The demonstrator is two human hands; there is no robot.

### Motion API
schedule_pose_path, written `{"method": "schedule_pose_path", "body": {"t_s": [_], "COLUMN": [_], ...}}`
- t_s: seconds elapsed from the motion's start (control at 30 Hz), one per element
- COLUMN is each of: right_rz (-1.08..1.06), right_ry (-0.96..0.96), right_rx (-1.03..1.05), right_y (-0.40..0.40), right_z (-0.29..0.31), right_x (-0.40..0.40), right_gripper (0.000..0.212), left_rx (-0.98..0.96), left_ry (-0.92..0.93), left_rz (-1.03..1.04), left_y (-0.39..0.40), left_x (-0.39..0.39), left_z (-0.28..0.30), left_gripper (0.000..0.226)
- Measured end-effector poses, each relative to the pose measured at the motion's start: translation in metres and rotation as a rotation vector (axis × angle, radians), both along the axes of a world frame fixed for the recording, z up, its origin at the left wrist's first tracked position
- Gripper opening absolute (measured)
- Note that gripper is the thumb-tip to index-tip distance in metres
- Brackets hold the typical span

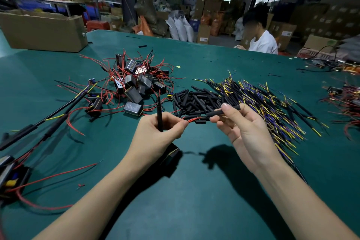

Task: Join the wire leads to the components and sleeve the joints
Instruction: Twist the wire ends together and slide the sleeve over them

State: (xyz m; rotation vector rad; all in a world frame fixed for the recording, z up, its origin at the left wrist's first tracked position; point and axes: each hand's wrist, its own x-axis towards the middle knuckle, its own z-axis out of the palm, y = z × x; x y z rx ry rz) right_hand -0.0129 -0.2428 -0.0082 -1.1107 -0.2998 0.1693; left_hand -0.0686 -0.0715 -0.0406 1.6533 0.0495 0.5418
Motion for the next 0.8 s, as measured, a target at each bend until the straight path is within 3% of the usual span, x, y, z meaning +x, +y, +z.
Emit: {"method": "schedule_pose_path", "body": {"t_s": [0.53,0.8], "right_rz": [0.000,-0.011], "right_ry": [-0.011,0.007], "right_rx": [-0.029,0.056], "right_y": [0.004,0.011], "right_z": [-0.001,-0.004], "right_x": [-0.004,-0.007], "right_gripper": [0.021,0.020], "left_rx": [0.005,-0.001], "left_ry": [-0.014,-0.036], "left_rz": [0.015,0.029], "left_y": [0.000,-0.001], "left_x": [0.000,0.001], "left_z": [-0.001,0.000], "left_gripper": [0.016,0.017]}}
